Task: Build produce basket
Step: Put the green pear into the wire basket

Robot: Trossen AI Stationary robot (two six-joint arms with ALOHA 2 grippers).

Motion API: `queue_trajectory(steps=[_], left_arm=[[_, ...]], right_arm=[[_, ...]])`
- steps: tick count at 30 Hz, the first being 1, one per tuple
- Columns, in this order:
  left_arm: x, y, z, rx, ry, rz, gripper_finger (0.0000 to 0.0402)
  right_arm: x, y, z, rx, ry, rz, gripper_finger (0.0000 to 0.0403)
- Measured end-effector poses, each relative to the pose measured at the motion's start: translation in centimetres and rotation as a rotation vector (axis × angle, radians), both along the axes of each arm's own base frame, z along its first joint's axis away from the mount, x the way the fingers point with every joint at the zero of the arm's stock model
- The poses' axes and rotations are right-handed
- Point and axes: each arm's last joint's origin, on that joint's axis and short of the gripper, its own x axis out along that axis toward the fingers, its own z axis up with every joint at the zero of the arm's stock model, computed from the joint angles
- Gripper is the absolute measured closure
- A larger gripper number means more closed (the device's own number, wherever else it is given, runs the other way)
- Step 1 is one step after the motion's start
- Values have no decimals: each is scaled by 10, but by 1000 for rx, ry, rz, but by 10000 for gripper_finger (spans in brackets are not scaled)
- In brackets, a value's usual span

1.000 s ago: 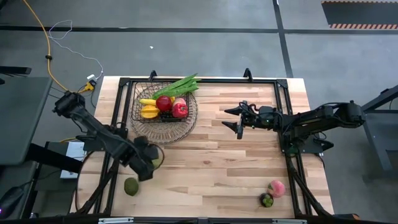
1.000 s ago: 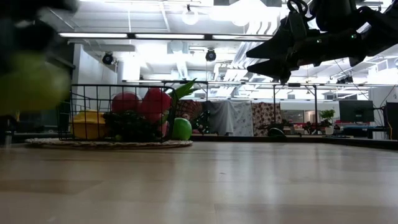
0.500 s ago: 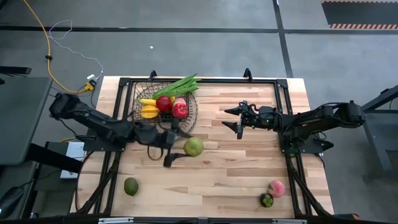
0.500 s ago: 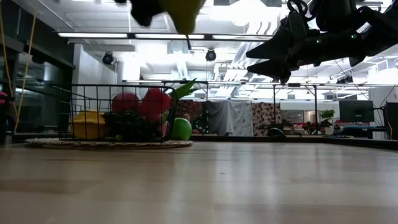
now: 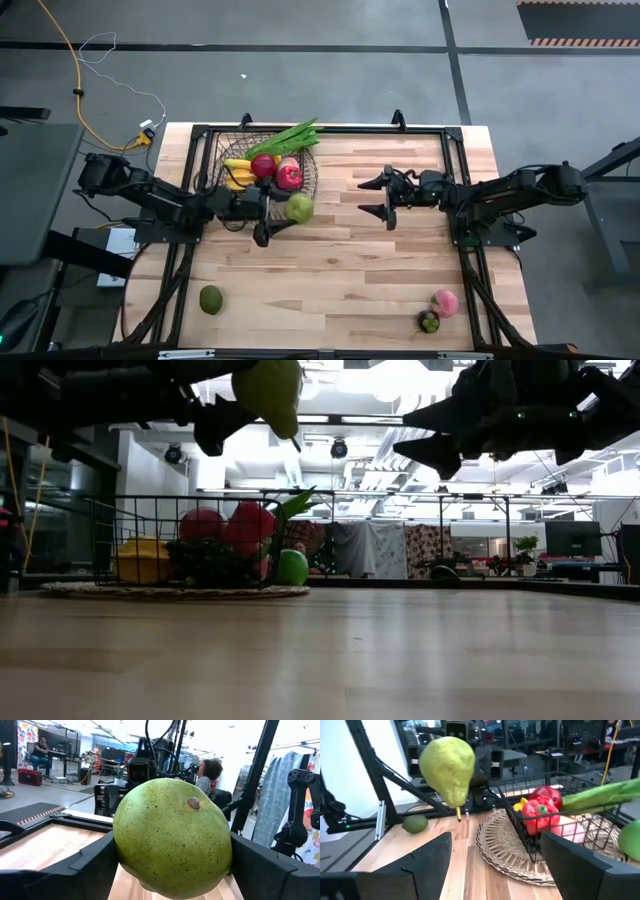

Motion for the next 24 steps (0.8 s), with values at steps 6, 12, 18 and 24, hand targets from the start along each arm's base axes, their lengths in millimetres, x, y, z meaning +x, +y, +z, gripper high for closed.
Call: queue_trajectory(steps=[6,12,18,24], left_arm=[[0,1,0,0,0,5,84],[0,1,0,4,0,6,83],[0,1,0,9,1,7,83],[0,1,0,17,2,17,83]], right_arm=[[0,5,0,-41,-3,23,107],[0,5,0,-59,-4,22,107],[0,5,0,-62,-4,21,107],[0,5,0,-62,-3,16,107]])
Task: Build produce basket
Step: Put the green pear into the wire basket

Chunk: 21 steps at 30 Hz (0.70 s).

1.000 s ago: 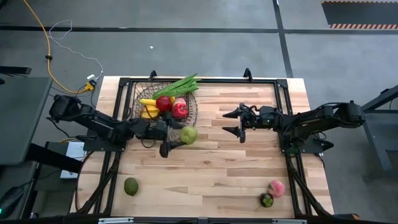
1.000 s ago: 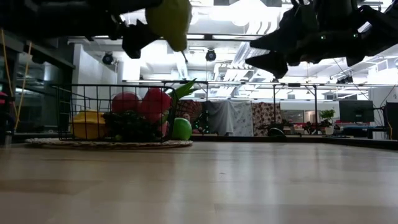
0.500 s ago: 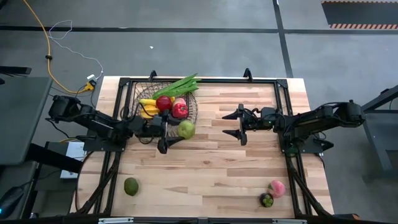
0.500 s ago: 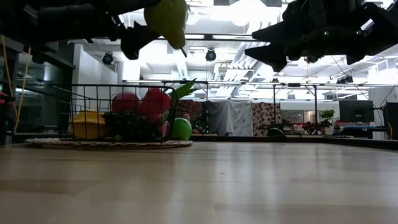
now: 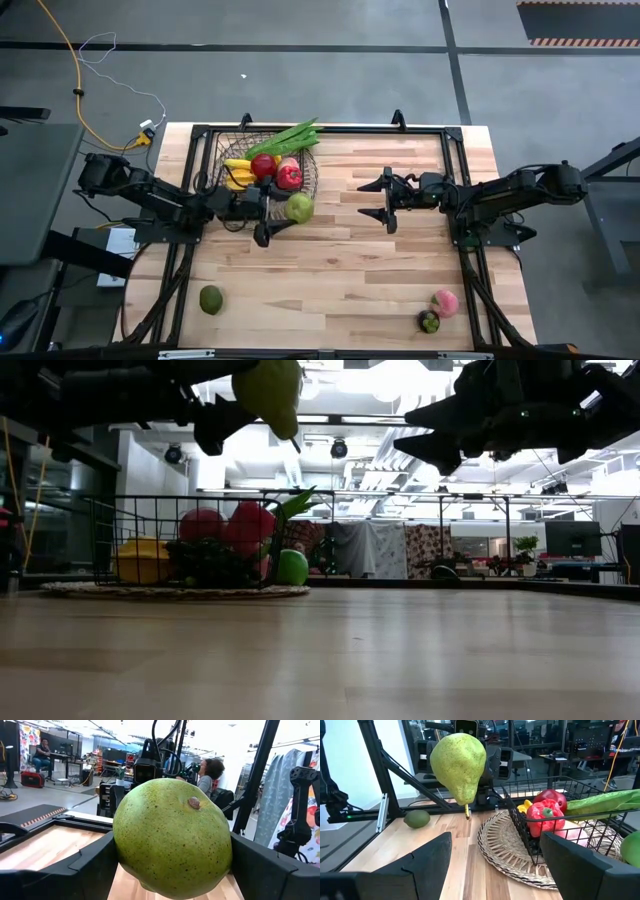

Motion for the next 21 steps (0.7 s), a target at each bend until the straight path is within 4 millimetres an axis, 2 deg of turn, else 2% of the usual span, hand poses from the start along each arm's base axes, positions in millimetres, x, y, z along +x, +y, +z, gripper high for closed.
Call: queue_trajectory(steps=[4,7,10,17,21], left_arm=[[-3,0,4,23,-8,9,82],[-10,2,14,28,-23,92,82],[-20,6,15,14,55,314,82],[-43,12,2,-30,213,1006,82],[-50,10,-5,-16,223,1227,82]], right_arm=[[0,0,-1,1,13,0,107],[0,0,-4,6,37,0,107],[0,0,-5,8,57,-15,107],[0,-1,-7,7,72,-46,107],[0,-1,-7,8,72,-46,107]])
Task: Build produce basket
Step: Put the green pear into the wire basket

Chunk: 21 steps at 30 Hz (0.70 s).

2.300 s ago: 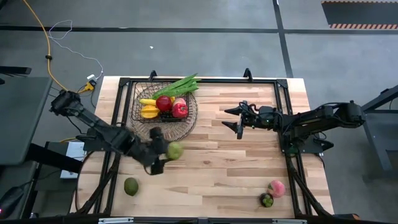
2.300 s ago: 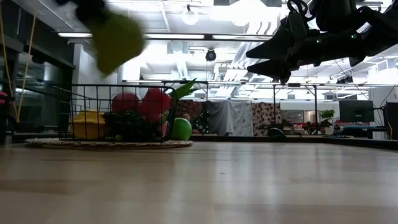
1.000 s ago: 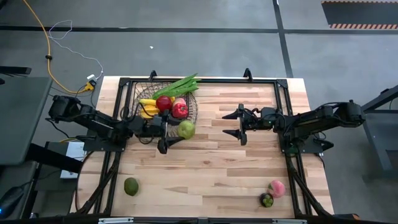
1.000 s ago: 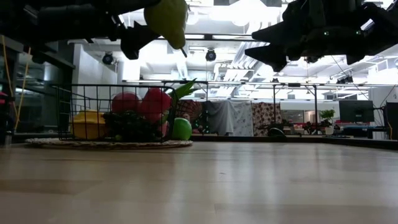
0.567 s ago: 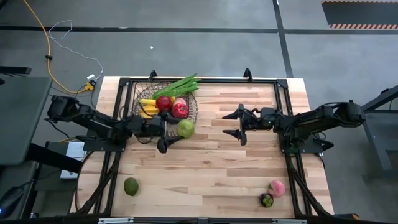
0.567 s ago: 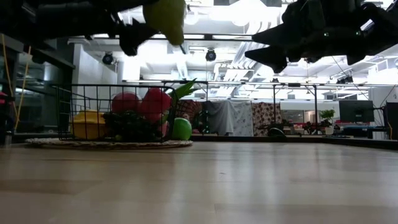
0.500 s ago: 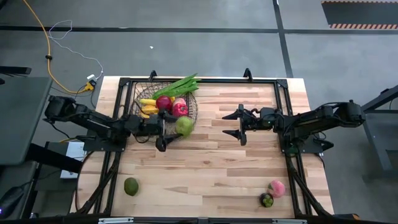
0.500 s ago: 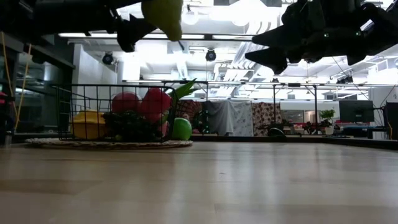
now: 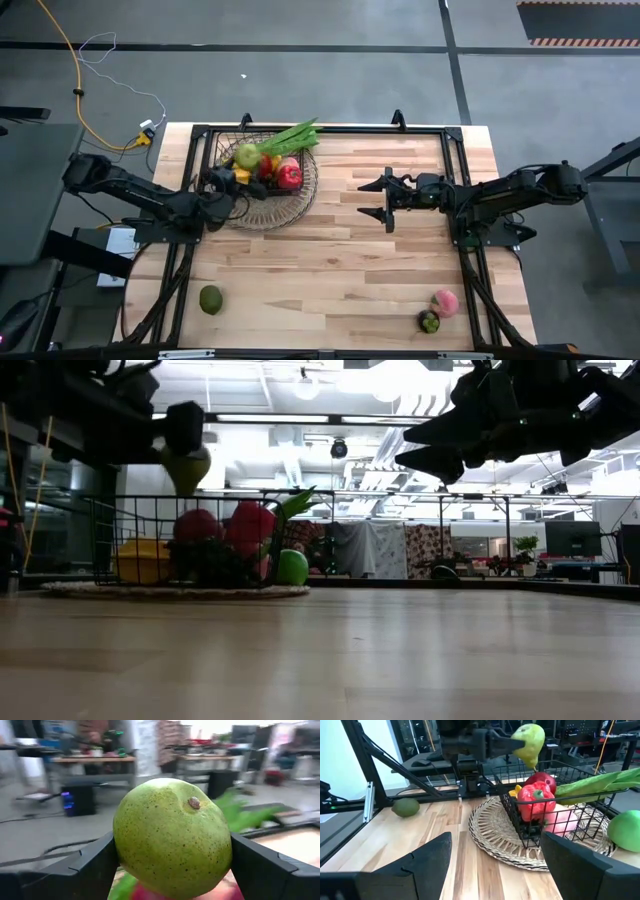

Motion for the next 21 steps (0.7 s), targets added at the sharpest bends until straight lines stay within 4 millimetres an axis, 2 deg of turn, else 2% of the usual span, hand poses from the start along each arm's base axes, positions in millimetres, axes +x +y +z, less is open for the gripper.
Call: queue_trajectory(steps=[6,21], left_arm=[[-3,-1,-1,26,6,91,82],[-4,0,-2,29,19,99,82]], right_arm=[[0,0,0,0,1,0,107],[0,0,0,0,1,0,107]])
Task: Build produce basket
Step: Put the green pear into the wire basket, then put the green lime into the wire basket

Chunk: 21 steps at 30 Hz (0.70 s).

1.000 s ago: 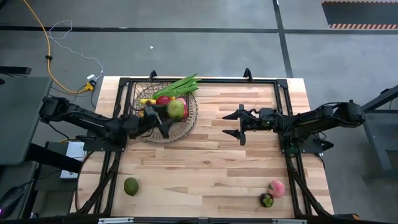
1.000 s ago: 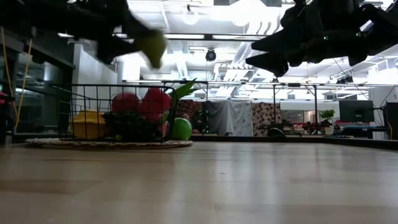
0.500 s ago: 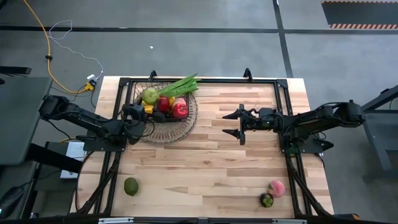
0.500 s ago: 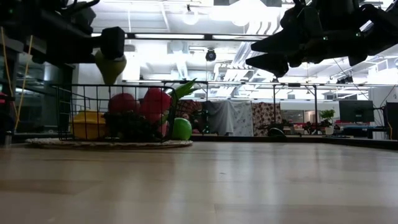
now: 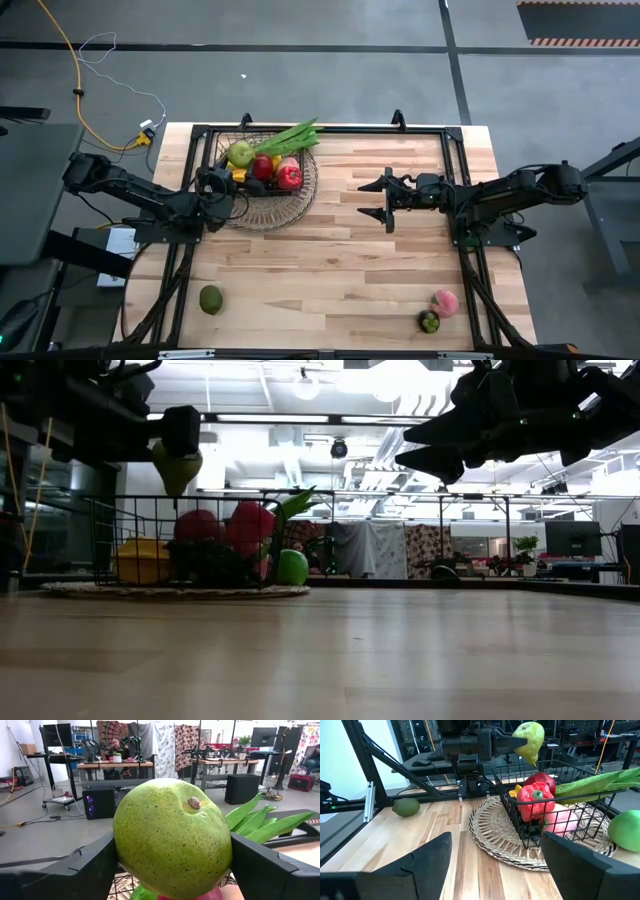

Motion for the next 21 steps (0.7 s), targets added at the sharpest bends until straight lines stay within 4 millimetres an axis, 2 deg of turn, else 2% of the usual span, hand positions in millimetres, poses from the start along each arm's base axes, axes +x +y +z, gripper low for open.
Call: queue_trajectory(steps=[11,21], left_arm=[[-2,0,-5,6,76,1,76],[-3,5,-6,6,84,35,9]], right_arm=[[0,0,0,0,0,0,107],[0,0,0,0,0,0,107]])
